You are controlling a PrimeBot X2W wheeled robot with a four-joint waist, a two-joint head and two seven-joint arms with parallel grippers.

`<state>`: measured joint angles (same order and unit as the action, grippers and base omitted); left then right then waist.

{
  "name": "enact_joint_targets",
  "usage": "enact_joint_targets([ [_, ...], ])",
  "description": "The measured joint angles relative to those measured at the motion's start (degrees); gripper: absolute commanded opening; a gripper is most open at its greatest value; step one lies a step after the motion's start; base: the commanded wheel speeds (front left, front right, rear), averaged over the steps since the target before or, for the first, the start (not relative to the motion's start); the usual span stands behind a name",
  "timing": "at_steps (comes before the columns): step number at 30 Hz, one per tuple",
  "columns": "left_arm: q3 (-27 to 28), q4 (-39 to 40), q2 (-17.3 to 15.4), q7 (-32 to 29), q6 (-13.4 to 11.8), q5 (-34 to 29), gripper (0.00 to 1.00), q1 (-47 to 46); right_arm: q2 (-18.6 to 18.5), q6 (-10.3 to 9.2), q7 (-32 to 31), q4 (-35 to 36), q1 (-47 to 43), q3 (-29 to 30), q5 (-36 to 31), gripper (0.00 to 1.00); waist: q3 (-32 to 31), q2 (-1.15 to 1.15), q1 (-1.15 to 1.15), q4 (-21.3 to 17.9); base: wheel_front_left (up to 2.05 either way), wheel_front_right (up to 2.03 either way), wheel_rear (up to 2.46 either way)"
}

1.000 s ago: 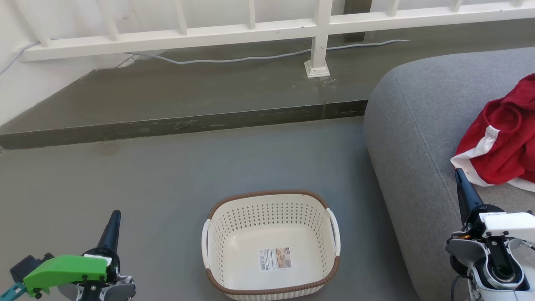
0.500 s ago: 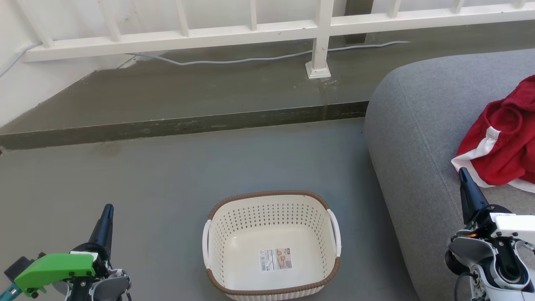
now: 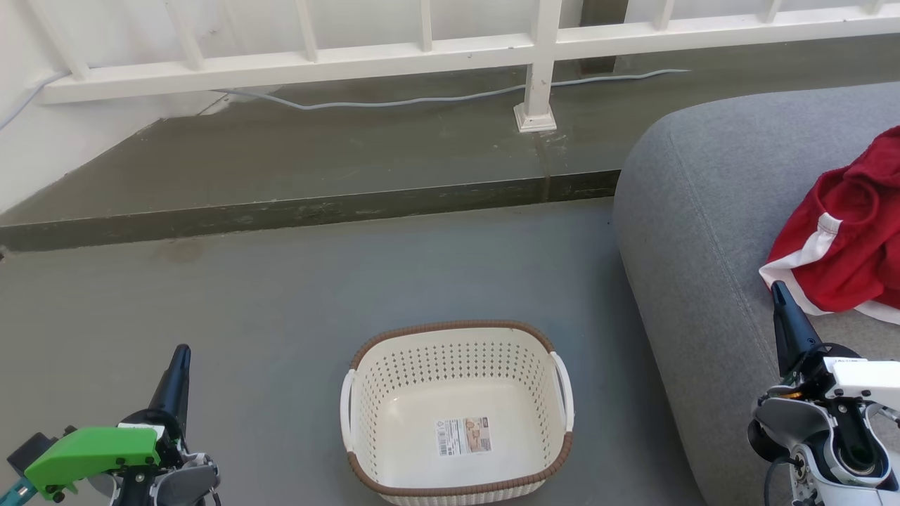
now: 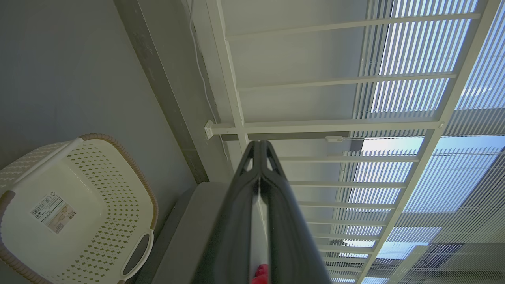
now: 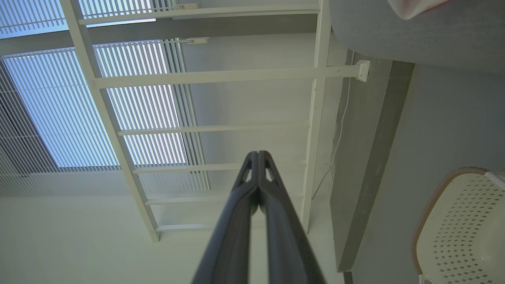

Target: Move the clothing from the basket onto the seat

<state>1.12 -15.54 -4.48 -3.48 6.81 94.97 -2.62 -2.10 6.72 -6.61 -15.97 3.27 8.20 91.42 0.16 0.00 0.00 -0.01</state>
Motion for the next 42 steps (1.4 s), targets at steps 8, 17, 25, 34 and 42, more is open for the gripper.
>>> enact_joint_targets([
  [8,0.1,-0.2,0.0,0.0,0.0,0.0,0.00,0.0,0.0,0.00,0.0,0.0,0.0,0.0,0.0,0.00,0.0,0.00,0.00,0.0,0.00,0.00,0.00],
  [17,0.1,-0.3,0.0,0.0,0.0,0.0,0.00,-0.1,0.0,0.00,0.0,0.0,0.0,0.0,0.0,0.00,0.0,0.00,0.00,0.0,0.00,0.00,0.00],
  [25,0.2,-0.3,0.1,0.0,0.1,0.0,0.00,-0.1,0.0,0.00,0.0,0.0,0.0,0.0,0.2,0.00,0.0,0.00,0.00,0.0,0.00,0.00,0.00],
  [34,0.2,-0.4,0.1,0.0,0.1,0.0,0.00,-0.1,0.0,0.00,0.0,0.0,0.0,0.0,0.2,0.00,0.0,0.00,0.00,0.0,0.00,0.00,0.00],
  [42,0.3,-0.4,0.1,0.0,0.1,0.0,0.00,-0.1,0.0,0.00,0.0,0.0,0.0,-0.1,0.2,0.00,0.0,0.00,0.00,0.0,0.00,0.00,0.00],
])
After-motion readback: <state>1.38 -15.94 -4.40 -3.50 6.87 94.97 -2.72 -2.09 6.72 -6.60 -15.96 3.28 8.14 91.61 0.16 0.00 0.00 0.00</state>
